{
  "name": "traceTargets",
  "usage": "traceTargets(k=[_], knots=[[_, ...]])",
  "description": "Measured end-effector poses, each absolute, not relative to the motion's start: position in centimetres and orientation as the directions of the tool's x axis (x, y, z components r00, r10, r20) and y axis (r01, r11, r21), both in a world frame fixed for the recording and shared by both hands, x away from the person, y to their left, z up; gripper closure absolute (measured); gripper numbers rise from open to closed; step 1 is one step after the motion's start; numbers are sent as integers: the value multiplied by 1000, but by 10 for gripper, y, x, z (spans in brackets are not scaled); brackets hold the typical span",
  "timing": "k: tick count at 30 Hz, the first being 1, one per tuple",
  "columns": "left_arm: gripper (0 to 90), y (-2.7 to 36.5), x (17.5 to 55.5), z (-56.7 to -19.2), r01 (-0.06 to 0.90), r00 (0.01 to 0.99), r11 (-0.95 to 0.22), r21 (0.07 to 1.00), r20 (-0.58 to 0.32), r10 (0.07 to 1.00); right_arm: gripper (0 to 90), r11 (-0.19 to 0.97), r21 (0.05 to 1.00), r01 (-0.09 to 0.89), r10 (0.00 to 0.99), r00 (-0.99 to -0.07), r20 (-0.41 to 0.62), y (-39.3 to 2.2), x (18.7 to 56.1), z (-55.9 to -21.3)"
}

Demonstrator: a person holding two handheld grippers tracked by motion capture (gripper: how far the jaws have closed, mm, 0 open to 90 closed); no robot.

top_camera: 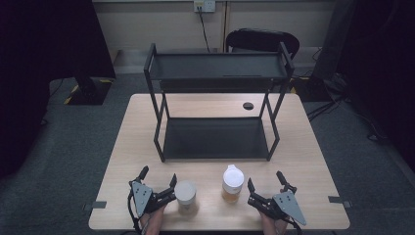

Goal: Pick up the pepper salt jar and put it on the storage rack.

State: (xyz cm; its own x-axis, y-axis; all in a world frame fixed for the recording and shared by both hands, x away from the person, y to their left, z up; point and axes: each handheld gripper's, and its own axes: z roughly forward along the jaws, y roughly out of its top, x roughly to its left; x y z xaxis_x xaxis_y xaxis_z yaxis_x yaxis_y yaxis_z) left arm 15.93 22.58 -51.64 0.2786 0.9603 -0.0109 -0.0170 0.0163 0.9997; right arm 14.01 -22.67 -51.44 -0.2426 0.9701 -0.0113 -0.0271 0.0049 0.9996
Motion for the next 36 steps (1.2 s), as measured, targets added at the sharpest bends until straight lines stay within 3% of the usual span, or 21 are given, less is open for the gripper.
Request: traceTargets(k=[22,36], knots=[[0,229,160,-511,2,256,70,998,-68,964,5,5,1000,-30,969,-245,-12,-227,140,-515],[1,235,151,-488,12,259,107,994,-107,960,3,5,1000,-30,968,-252,-12,-228,140,-515]])
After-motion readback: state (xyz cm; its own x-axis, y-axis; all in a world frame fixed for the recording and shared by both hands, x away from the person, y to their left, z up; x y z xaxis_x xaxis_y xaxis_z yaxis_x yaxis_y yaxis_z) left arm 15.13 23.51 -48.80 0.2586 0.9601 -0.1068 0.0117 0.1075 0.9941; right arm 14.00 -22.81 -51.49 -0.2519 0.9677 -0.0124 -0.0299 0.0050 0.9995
